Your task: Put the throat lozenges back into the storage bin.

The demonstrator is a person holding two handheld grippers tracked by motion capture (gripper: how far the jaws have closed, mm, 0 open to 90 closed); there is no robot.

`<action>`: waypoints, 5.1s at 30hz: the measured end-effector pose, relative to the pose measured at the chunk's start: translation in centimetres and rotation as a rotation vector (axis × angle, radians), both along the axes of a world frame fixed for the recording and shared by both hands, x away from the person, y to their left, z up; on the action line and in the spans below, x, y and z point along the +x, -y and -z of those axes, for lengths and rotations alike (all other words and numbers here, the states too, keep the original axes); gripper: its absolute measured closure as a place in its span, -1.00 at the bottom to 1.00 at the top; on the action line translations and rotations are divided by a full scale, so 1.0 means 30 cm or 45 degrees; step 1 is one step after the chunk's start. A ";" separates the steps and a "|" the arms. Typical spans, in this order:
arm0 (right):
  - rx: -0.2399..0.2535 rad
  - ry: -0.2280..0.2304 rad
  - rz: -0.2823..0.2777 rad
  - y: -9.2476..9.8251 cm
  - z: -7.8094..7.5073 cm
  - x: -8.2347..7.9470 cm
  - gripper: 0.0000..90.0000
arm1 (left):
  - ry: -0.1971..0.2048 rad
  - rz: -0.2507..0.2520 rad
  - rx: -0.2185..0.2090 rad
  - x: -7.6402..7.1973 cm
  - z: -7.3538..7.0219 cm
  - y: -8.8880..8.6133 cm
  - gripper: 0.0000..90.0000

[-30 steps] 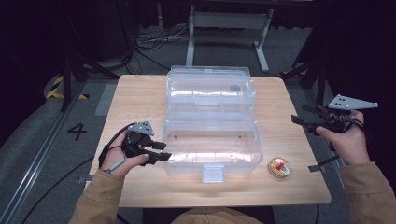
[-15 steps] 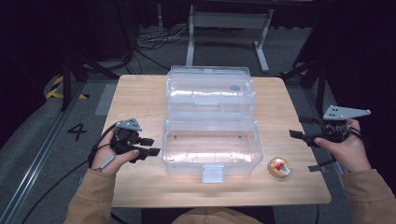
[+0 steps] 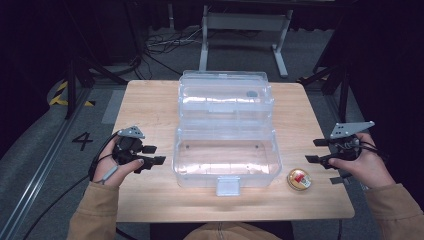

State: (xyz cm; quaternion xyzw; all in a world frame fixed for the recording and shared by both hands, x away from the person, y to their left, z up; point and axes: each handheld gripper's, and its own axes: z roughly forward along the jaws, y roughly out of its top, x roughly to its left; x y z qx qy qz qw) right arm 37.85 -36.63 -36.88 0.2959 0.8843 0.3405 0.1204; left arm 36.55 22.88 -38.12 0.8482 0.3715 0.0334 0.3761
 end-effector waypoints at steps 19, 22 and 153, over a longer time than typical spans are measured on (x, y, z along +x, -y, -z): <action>-0.260 -0.220 -0.051 -0.068 0.122 0.005 -0.47 | -0.032 -0.023 0.000 0.009 0.010 -0.013 -0.04; -0.295 -0.269 -0.066 -0.081 0.147 0.004 -0.47 | -0.037 -0.024 0.001 0.010 0.013 -0.014 -0.04; -0.310 -0.243 -0.083 -0.474 -0.055 0.071 -0.55 | -0.085 -0.030 0.027 0.012 0.041 -0.035 -0.04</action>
